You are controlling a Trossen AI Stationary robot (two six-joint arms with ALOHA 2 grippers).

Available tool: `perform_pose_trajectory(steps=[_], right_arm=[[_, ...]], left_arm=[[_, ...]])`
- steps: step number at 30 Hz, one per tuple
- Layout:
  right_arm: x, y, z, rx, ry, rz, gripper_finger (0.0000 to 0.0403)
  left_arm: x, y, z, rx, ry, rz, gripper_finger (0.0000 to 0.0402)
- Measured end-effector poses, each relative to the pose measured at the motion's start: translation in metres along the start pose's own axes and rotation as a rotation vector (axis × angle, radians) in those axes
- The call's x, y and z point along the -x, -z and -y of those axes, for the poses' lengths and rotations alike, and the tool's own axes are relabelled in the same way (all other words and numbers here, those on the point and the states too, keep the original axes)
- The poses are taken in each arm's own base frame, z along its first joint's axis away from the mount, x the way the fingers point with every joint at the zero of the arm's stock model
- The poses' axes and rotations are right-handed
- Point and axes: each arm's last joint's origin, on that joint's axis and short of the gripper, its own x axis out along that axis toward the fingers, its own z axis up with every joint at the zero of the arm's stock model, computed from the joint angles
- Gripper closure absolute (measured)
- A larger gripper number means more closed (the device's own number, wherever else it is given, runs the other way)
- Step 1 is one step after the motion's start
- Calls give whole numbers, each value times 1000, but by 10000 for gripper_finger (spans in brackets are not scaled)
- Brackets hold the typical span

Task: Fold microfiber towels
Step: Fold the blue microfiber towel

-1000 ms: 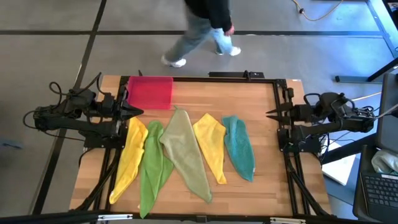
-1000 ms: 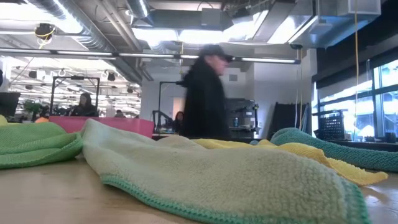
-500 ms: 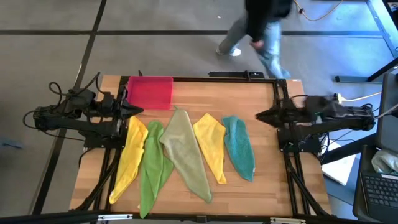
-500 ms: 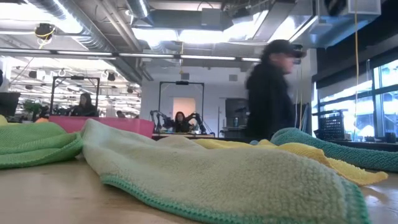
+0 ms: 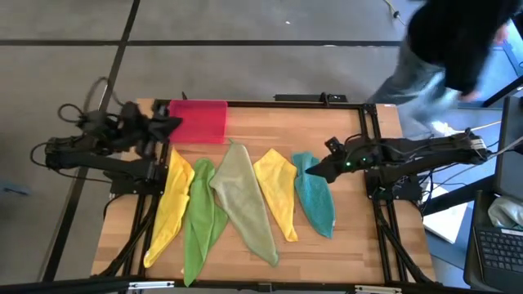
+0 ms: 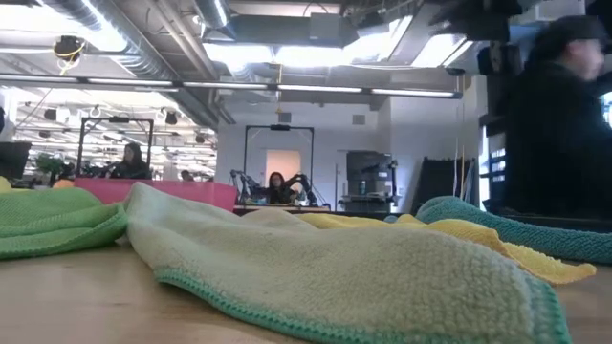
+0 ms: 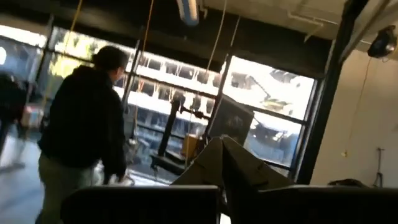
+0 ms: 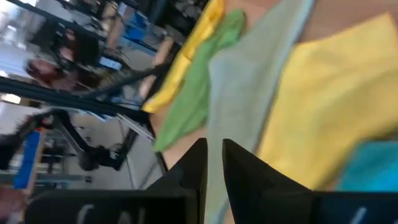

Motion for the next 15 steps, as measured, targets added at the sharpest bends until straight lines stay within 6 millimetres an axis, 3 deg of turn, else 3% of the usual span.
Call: perform_pose_trajectory(steps=[4,8,15], right_arm=[[-6,-1,-1,0,-8,6,350],[-11,-4,4,120,53,54,350],[-12,-19,32,154,247,2,349]], left_arm=[[-39,26,-1,121,-8,-75,401],[-73,46,-2,159,-5,-37,401],[-101,54,0,346,82,131,401]])
